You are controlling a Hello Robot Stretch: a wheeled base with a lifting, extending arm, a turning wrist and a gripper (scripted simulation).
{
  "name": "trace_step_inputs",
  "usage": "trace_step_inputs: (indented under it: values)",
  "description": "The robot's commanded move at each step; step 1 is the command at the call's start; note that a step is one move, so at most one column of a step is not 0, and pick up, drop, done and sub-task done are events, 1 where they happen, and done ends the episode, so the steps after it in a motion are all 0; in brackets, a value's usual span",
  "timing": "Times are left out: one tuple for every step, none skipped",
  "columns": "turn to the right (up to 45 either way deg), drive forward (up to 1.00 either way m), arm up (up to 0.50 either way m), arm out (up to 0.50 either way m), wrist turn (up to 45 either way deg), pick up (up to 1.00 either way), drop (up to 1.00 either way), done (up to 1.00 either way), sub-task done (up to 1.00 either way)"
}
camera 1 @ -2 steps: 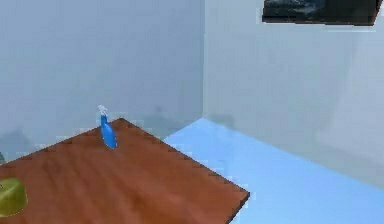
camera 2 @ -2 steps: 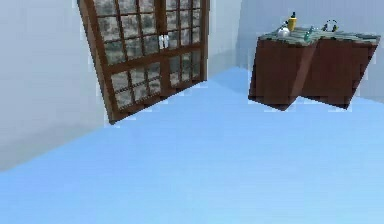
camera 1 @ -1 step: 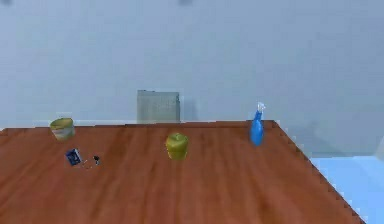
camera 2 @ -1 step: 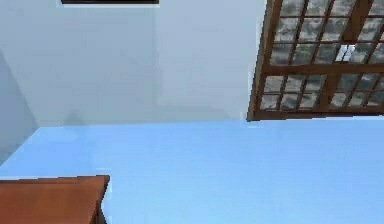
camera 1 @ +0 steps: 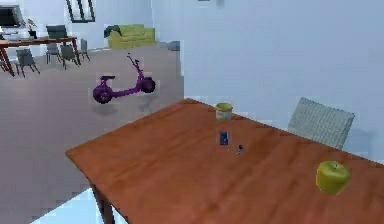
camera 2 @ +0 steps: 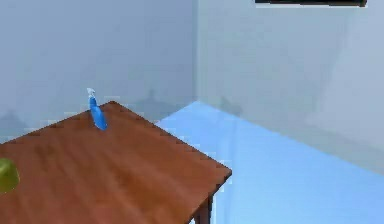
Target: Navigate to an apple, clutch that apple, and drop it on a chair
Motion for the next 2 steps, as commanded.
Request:
trace_step_inputs:
  values:
    - [-45.0,0.0,0.0,0.0,0.0,0.0,0.0,0.0,0.0]
    - [0.0,0.0,0.5,0.0,0.0,0.0,0.0,0.0,0.0]
